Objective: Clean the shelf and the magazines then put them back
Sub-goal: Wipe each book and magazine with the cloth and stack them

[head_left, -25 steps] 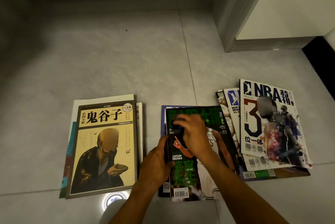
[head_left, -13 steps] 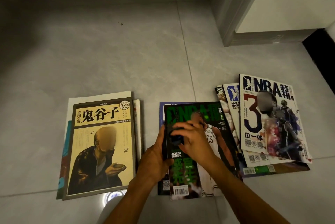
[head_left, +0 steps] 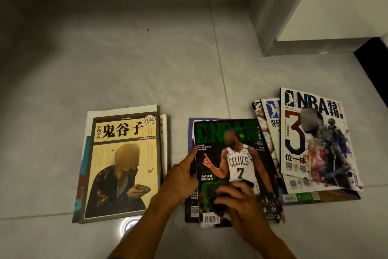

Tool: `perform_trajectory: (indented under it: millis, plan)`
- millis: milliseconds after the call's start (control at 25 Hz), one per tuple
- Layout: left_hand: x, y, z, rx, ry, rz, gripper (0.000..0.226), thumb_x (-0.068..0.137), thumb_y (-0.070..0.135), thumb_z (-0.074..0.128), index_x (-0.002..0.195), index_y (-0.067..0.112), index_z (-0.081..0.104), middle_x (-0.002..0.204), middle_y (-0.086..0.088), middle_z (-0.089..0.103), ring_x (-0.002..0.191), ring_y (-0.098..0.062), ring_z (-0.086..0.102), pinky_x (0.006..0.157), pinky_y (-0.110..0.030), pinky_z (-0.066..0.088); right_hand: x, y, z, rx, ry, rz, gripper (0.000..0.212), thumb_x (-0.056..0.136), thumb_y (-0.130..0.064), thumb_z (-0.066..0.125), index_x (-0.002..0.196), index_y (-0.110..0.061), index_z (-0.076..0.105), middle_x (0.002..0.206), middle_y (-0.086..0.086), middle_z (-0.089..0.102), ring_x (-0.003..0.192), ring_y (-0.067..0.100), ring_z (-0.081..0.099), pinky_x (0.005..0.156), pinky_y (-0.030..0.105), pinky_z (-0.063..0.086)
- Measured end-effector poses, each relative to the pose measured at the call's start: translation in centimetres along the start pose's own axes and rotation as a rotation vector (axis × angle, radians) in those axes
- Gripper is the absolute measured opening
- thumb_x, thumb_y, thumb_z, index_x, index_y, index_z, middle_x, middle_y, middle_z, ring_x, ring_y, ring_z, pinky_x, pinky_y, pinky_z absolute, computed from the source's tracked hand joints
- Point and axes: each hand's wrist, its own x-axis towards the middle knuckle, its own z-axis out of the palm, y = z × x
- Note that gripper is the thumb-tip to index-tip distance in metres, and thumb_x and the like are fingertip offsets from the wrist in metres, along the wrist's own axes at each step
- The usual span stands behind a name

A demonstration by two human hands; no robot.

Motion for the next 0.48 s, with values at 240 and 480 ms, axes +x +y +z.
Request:
perform_trajectory:
  millis: [240, 480]
  plan:
    - [0.2, 0.8, -0.4, -0.075, 0.003, -0.055, 0.066, 0.097, 0.004, 0.046, 0.144, 0.045, 0.026, 0.102, -0.001, 0.065, 0.078, -0.010, 0.067, 0.066, -0.028, 0.059, 10.3, 2.8, -0.8, 0.092, 0.072, 0.126, 0.025, 0.073, -0.024, 0.071, 0.098, -0.021, 0.073, 0.115, -0.008, 0.065, 0.107, 0.024, 0.052, 0.084, 0.048, 0.049]
    - [0.1, 0.4, -0.4, -0.032, 0.041, -0.051, 0.065, 0.097, 0.011, 0.051, 0.143, 0.047, 0.023, 0.118, -0.004, 0.065, 0.090, -0.016, 0.068, 0.076, -0.035, 0.060, 1.6, -1.6, 1.6, 0.058, 0.028, 0.042, 0.036, 0.080, -0.014, 0.051, 0.105, -0.034, 0.068, 0.121, -0.017, 0.060, 0.116, 0.013, 0.041, 0.094, 0.032, 0.040]
